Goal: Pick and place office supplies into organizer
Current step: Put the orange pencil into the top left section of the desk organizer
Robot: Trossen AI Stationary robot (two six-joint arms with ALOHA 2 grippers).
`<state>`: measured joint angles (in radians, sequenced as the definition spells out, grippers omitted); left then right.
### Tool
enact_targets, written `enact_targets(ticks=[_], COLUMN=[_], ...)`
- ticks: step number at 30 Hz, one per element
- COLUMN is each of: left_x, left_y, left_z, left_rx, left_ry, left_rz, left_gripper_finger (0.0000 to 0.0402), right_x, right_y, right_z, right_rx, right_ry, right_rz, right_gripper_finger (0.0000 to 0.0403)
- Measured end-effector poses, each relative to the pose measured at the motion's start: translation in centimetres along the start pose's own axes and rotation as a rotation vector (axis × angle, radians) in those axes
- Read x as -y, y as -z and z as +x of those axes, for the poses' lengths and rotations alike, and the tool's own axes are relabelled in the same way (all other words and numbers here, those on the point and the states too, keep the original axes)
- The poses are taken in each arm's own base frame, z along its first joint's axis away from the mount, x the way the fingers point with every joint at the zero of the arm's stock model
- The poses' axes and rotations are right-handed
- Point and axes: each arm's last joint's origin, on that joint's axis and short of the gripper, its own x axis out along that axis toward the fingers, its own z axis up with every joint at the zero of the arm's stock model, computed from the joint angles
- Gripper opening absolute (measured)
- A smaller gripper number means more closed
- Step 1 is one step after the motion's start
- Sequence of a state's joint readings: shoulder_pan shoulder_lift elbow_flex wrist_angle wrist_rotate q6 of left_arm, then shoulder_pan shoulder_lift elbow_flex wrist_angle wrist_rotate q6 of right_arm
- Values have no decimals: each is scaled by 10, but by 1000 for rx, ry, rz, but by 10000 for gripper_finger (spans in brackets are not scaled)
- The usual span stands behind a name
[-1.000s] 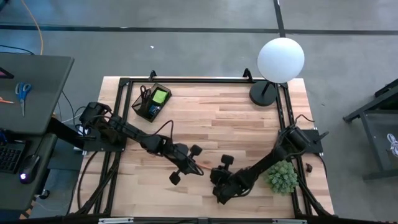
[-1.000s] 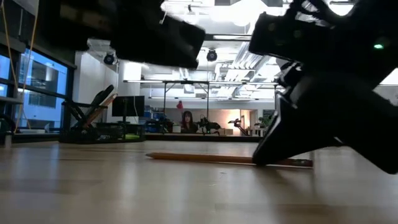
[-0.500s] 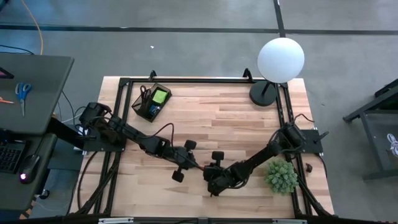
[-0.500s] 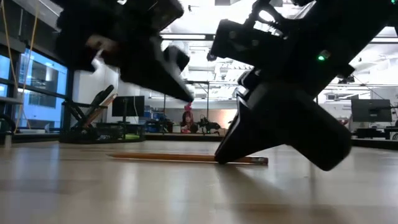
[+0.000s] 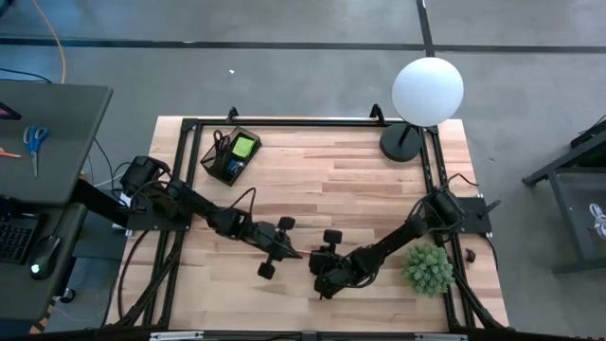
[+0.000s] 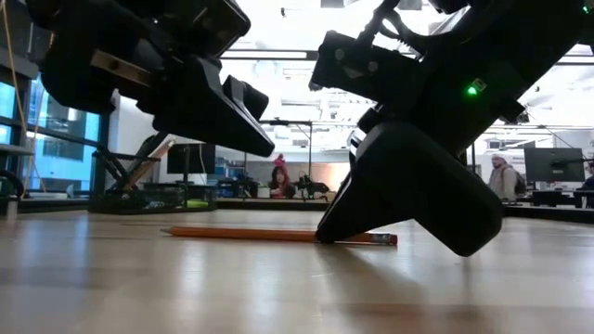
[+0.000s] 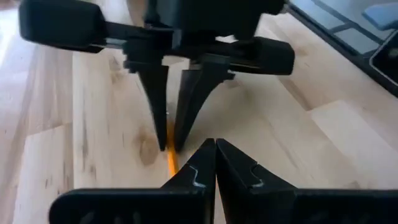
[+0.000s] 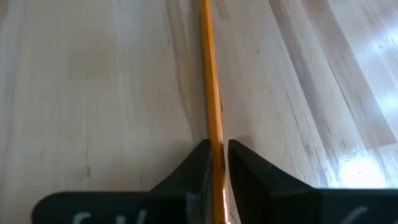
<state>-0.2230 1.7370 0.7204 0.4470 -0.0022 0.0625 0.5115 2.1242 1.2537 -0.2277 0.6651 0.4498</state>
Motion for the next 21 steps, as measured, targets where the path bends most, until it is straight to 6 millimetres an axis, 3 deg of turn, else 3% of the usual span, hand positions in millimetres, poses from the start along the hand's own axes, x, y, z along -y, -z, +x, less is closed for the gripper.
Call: enact_targets(ticks=[5,14,21], left_x=[-2,-2,-2], left_y=[0,-5,-7], left_z=[0,0,0], left_rx=[3,48,73], left_ry=[-52,-66,-54], left_rz=[-4,-51,-46], left_gripper_finger=[24,105,138], right_x=[2,6,7], right_y=[-6,-20,-19], right_z=[-10,-38,-40], right_rx=[19,57,17], right_ry=[-5,-71,-104], right_rz=[12,53,69], right_gripper_finger=[49,70,74])
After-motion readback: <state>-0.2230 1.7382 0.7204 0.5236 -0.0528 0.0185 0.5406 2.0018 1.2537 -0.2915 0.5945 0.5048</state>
